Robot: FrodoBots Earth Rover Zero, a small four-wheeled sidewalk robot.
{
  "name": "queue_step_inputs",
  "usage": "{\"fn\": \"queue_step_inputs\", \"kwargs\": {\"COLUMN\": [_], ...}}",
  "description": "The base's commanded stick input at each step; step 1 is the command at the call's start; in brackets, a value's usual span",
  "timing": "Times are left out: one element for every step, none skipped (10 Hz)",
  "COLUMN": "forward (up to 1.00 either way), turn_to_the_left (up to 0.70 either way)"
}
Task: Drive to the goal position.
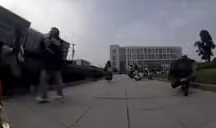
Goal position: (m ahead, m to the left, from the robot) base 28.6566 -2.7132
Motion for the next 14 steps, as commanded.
{"fn": "queue_step_inputs", "kwargs": {"forward": [0.70, 0.70, 0.70, 0.70, 0.70, 0.70, 0.70, 0.70, 0.70, 0.70, 0.70, 0.70, 0.70, 0.70], "turn_to_the_left": [0.00, 0.00, 0.00, 0.00, 0.00, 0.00, 0.00, 0.00, 0.00, 0.00, 0.00, 0.00, 0.00, 0.00]}}
